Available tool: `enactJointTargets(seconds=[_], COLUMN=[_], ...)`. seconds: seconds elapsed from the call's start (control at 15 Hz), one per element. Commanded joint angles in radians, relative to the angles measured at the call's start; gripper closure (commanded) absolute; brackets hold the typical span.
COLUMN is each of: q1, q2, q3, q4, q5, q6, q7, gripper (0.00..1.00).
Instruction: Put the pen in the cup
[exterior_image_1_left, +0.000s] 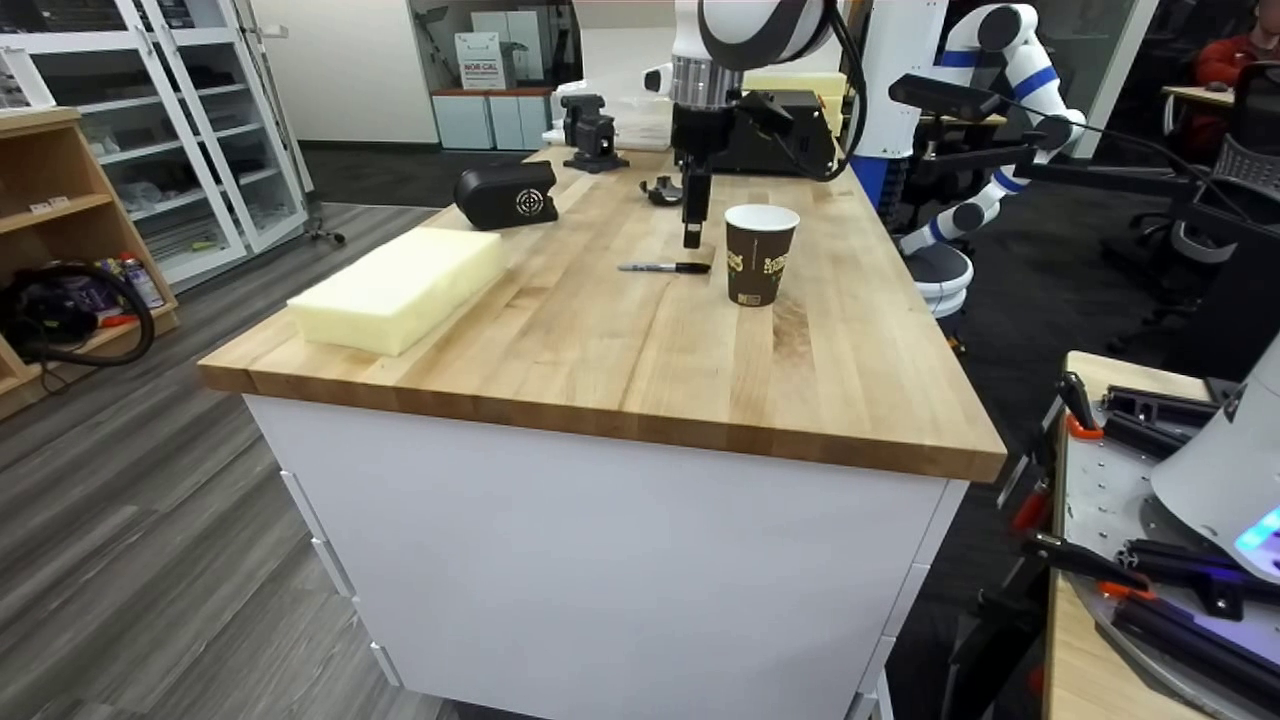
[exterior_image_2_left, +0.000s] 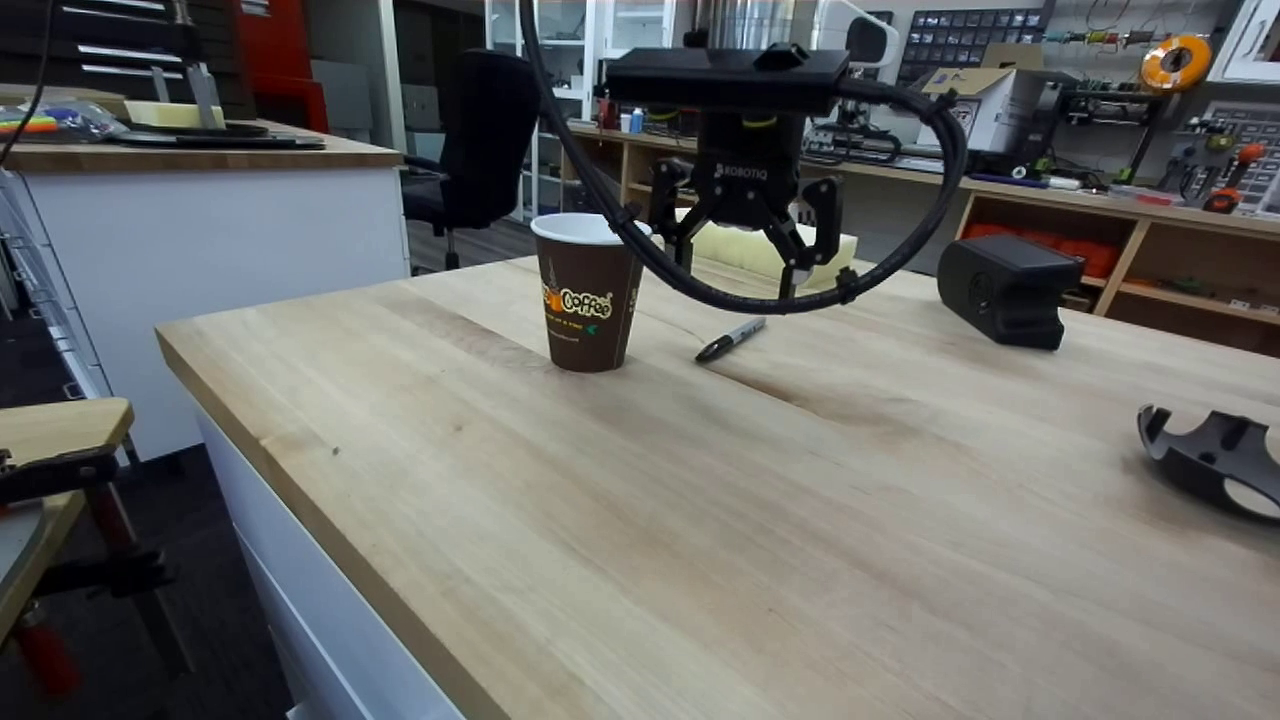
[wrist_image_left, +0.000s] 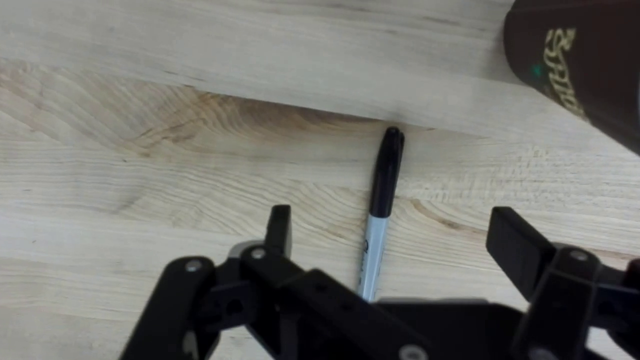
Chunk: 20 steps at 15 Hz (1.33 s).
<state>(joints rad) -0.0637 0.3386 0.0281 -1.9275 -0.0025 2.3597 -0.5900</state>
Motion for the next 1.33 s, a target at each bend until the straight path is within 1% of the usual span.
enactJointTargets(seconds=[0.0, 0.8, 0.93, 1.27], q1=[-0.029, -0.044, -0.044, -0.046], q2=[0.036, 0.091, 0.094, 0.099], q3=[0.028, 0.046, 0.046, 0.046], q4=[0.032, 0.040, 0.039, 0.047], q5=[0.030, 0.036, 0.034, 0.033], q6=[0.009, 0.012, 0.014, 0.011], q7=[-0.035, -0.049, -0.049, -0.047], gripper=[0.00, 0.00, 0.27, 0.60])
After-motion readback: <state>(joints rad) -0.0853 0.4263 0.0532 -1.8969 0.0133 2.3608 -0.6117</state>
